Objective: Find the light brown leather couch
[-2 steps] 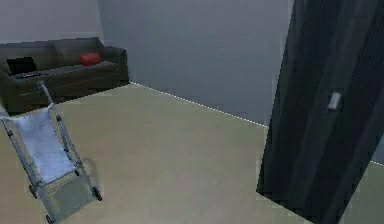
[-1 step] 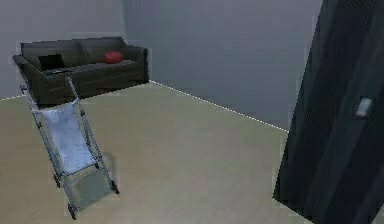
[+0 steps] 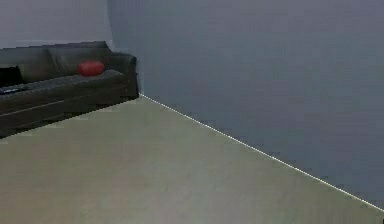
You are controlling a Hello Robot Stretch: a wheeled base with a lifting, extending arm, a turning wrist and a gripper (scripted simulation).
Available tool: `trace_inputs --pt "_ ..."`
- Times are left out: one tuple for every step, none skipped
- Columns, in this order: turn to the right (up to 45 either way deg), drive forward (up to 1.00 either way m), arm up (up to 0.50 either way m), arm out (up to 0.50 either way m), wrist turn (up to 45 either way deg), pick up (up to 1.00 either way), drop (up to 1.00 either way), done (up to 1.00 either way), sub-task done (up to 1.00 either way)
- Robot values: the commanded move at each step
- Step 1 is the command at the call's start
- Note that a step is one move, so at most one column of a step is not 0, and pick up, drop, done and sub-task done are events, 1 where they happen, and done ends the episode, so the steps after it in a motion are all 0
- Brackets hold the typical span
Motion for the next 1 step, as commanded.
trace_inputs --pt "-6.0 0.00 0.00 0.00 0.0 0.00 0.00 0.00 0.00"
